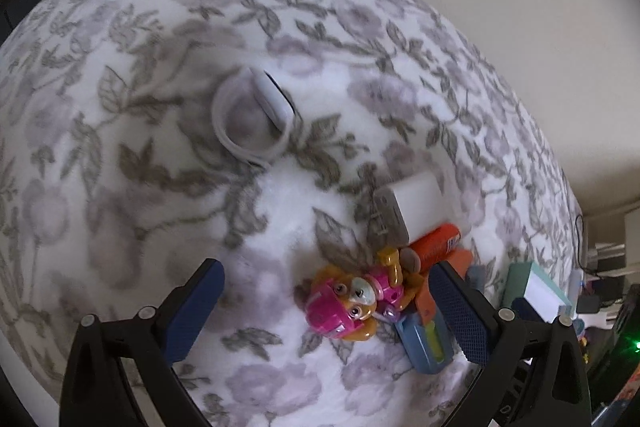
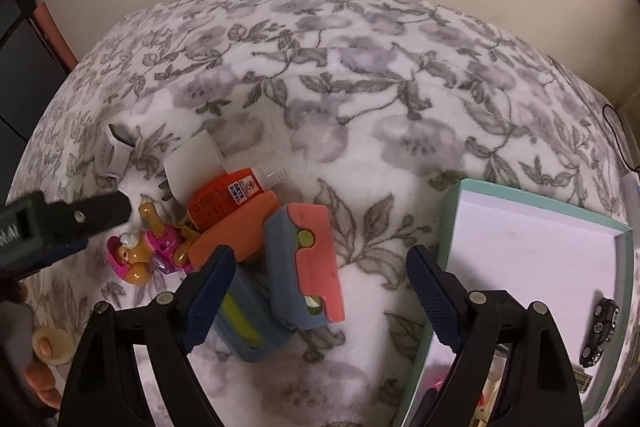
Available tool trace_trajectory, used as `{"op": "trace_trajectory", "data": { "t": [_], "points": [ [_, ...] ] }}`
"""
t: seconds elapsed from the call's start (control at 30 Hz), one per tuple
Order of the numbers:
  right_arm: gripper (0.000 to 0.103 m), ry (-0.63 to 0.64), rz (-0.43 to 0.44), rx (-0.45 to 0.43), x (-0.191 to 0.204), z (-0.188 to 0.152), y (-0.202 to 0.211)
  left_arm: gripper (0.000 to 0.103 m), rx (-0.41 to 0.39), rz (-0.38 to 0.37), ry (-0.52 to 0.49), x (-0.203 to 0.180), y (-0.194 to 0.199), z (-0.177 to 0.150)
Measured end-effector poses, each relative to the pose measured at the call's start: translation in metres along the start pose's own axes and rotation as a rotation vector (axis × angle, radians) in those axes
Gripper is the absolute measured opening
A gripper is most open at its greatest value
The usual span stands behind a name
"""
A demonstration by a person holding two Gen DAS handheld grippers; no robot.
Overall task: Organize rigid objects
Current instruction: 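Grasp the pink figure toy with the left gripper while the right gripper grasps the orange-blue fidget toy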
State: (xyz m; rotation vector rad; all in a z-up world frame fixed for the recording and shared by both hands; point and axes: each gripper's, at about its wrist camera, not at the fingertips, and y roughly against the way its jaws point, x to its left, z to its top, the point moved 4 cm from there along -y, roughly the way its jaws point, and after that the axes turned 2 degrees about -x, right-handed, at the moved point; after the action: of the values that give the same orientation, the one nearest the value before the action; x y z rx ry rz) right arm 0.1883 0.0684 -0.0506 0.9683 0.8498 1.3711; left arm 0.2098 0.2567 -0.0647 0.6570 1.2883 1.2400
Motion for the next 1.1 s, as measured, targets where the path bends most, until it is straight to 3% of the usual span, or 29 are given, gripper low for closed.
{"op": "trace_trajectory", "data": {
  "t": [0.23, 0.37, 0.43, 0.57, 0.73, 1.1],
  "points": [
    [0.088, -0.049, 0.014, 0.030, -0.013, 0.003, -0.011, 0.101, 0.042, -0.006, -0.027, -0.013, -0.014, -0.008],
    [0.087, -0.080, 0.041, 0.025, -0.016, 0.003, -0.012, 0.089, 0.061, -0.004, -0.032, -0.017, -0.021, -0.012],
    [0.082, -0.084, 0.040, 0.021, -0.017, 0.002, -0.012, 0.089, 0.061, 0.001, -0.034, -0.017, -0.021, -0.012],
    [0.069, -0.098, 0.071, 0.027, -0.015, 0.001, -0.014, 0.078, 0.057, 0.008, -0.039, -0.019, -0.020, -0.014],
    [0.064, -0.118, 0.091, 0.031, -0.015, -0.001, -0.017, 0.065, 0.053, 0.004, -0.042, -0.021, -0.021, -0.015],
    [0.046, -0.091, 0.094, 0.060, -0.007, -0.009, -0.022, 0.064, 0.055, 0.013, -0.084, -0.026, -0.022, -0.016]
  ]
}}
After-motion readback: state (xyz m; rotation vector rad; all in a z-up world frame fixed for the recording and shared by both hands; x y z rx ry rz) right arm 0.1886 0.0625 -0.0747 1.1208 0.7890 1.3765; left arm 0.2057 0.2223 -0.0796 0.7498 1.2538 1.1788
